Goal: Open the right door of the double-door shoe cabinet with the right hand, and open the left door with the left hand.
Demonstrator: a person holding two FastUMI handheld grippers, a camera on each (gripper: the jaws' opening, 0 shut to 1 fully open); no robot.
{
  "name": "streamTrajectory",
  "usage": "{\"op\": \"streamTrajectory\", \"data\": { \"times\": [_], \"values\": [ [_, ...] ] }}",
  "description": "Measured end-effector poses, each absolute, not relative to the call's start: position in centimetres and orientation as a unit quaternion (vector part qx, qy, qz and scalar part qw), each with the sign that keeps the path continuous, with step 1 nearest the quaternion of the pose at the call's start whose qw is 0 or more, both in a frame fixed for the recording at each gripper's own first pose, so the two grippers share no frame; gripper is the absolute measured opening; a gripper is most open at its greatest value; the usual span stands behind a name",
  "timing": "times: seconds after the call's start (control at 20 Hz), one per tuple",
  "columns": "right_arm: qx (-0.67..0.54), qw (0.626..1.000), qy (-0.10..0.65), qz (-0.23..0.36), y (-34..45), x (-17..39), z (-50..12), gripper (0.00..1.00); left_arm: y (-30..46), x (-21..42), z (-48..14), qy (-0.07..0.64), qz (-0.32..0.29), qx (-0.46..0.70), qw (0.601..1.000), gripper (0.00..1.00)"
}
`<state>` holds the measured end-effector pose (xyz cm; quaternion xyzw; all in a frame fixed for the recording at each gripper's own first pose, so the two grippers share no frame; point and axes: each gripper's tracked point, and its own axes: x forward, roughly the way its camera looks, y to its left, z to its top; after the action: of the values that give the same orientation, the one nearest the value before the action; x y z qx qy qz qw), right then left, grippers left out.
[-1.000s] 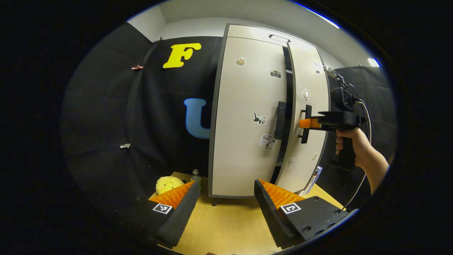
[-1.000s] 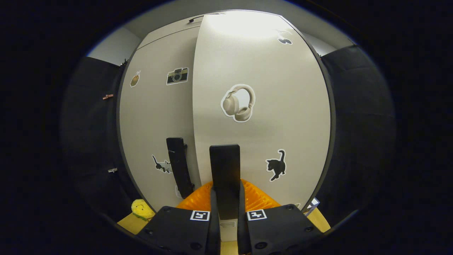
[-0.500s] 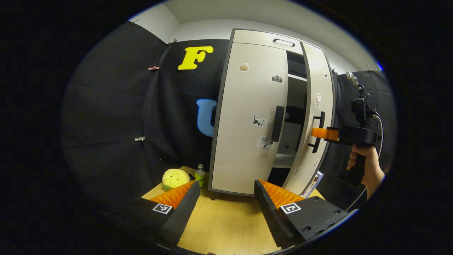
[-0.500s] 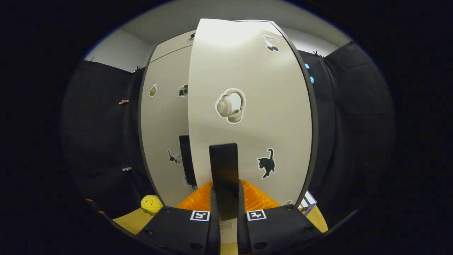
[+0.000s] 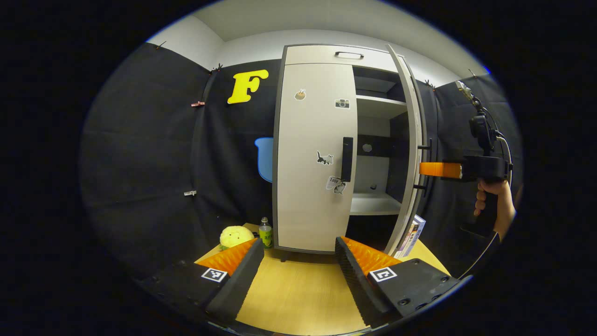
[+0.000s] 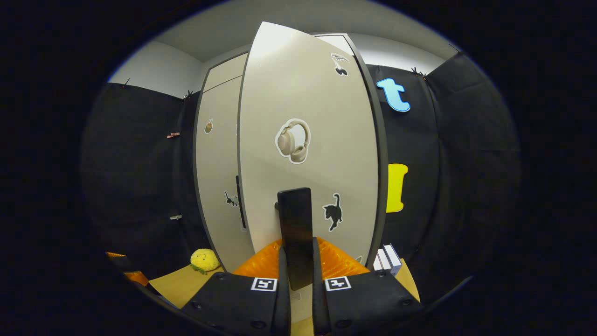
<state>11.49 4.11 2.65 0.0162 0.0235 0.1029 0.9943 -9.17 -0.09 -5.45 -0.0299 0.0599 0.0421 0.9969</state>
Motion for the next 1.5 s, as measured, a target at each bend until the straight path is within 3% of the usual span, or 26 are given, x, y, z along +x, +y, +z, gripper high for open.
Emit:
{"op": "streamTrajectory", "data": {
  "times": [0.5, 0.85, 0.9, 0.95, 1.05, 1.2, 1.3, 1.5],
  "values": [
    [-0.001, 0.996, 0.038, 0.075, 0.7, 10.1, 2.6, 0.22, -2.0, -9.2, -5.3, 0.065, 0.020, -0.014, 0.998, 0.95],
    [-0.038, 0.999, 0.020, -0.019, -7.1, 10.1, 3.7, 0.20, -2.0, -8.3, -5.5, 0.069, 0.010, -0.009, 0.997, 0.95],
    [-0.025, 0.999, 0.022, -0.027, -8.3, 9.1, 3.8, 0.11, -2.1, -8.0, -5.5, 0.071, 0.007, -0.010, 0.997, 0.95],
    [0.011, 0.999, 0.028, -0.012, -8.9, 10.1, 3.5, 0.07, -2.3, -7.5, -5.6, 0.072, 0.004, -0.010, 0.997, 0.95],
    [0.036, 0.999, 0.034, -0.003, -9.0, 10.5, 3.2, 0.09, -2.7, -6.9, -5.8, 0.076, -0.004, -0.010, 0.997, 0.95],
    [-0.007, 0.999, 0.030, -0.016, -9.2, 10.1, 3.1, 0.12, -3.7, -6.1, -5.8, 0.079, -0.018, -0.006, 0.997, 0.95],
    [-0.022, 0.999, 0.039, -0.015, -9.0, 9.0, 2.2, 0.06, -4.1, -5.6, -5.6, 0.077, -0.029, -0.003, 0.997, 0.95],
    [-0.027, 0.998, 0.054, -0.029, -9.9, 4.7, 0.8, 0.10, -4.0, -3.8, -5.8, 0.076, -0.044, 0.004, 0.996, 0.95]
  ]
}}
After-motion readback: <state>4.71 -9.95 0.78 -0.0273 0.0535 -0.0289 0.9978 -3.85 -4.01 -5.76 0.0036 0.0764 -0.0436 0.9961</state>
